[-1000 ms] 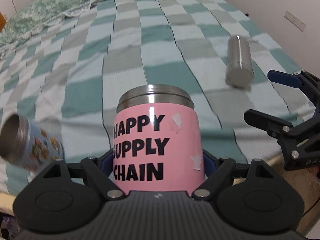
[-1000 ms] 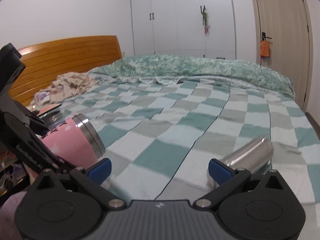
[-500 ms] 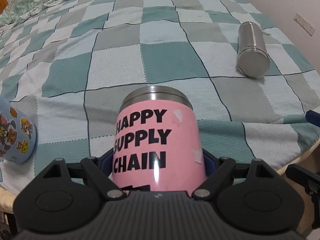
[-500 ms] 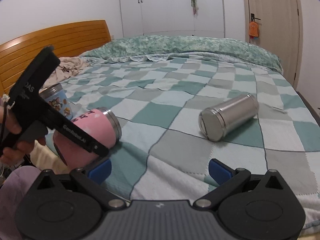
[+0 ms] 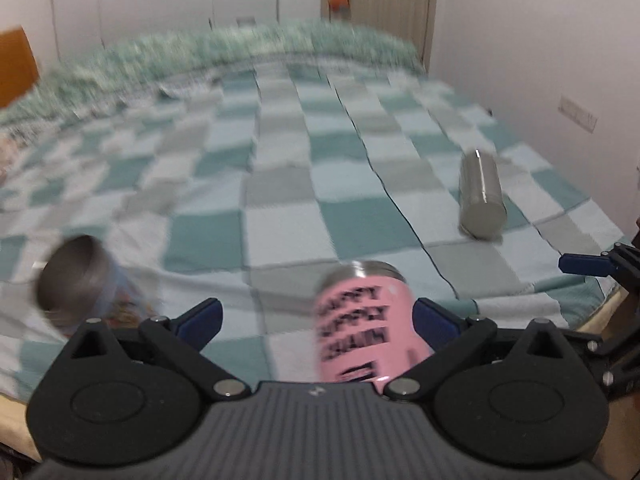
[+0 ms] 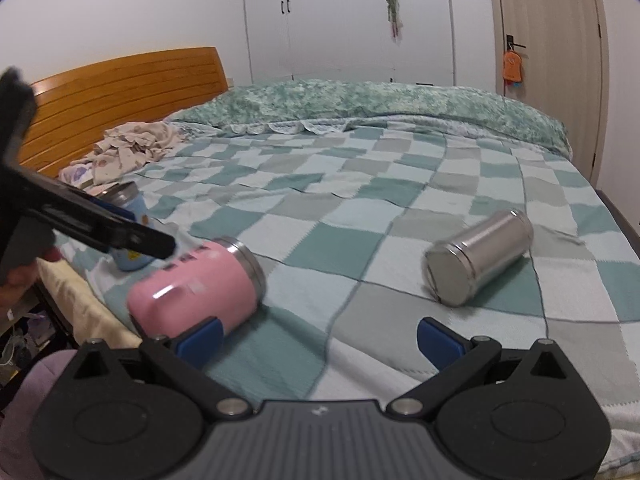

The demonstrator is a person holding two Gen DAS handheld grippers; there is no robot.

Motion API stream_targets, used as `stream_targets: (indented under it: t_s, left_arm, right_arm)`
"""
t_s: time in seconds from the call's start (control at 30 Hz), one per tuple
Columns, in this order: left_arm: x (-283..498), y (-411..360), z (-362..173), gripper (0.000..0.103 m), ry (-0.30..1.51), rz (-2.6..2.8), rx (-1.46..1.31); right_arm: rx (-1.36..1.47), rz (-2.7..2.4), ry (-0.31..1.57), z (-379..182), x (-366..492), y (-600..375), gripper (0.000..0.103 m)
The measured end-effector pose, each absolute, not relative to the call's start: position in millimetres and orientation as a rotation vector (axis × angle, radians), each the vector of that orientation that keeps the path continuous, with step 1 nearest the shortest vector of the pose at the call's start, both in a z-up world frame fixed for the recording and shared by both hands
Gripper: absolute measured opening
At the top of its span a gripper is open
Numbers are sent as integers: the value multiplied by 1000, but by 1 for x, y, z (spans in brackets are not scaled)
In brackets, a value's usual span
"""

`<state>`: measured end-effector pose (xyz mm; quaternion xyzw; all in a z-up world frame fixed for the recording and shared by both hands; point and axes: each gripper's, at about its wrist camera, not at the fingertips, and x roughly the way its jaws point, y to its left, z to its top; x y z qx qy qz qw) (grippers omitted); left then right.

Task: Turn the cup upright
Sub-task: 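Grasp the lying pink canister around its body with the right tool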

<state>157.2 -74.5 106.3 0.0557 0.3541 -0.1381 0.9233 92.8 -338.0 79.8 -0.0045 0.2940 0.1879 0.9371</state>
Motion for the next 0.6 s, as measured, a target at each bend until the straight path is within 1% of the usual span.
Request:
stream_targets:
  t_s: [0.1, 0.23, 0.43, 0.6]
  left_arm:
    - [142, -48, 107, 103, 676, -280, 99]
    - [133, -16, 95, 103, 678, -254, 71]
    - [127, 34, 75, 103, 679, -209, 16]
    - [134, 55, 62, 103, 690, -210, 7]
  right_arm:
    - [-19, 395, 598, 86, 95, -320, 103]
    - [-7, 403, 613, 89, 101, -293, 103]
    - [32, 403, 685, 85, 120, -253, 103]
    - [61, 384, 761, 81, 138, -228, 103]
